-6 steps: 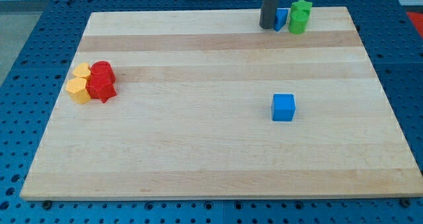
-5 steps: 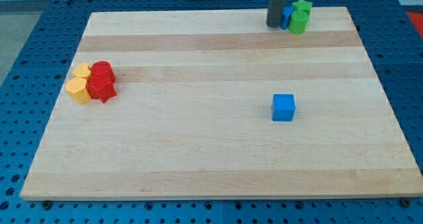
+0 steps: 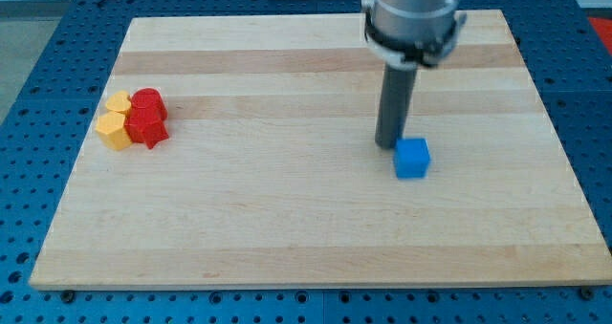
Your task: Push the blue cube to the center left
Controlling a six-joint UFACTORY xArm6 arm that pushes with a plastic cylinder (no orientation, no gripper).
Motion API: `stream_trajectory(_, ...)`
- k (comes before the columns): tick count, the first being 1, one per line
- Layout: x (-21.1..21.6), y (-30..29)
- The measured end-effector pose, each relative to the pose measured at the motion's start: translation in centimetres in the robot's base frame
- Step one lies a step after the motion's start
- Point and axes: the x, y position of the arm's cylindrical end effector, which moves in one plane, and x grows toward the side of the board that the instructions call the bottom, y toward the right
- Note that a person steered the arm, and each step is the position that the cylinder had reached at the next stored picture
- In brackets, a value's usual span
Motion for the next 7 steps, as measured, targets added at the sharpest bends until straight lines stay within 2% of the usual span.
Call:
stream_trajectory(1,4.9,0.8)
stream_trajectory(2,6.1,-0.1)
stream_trajectory(3,8.7,4.4)
stream_trajectory(7,3.9,9.9)
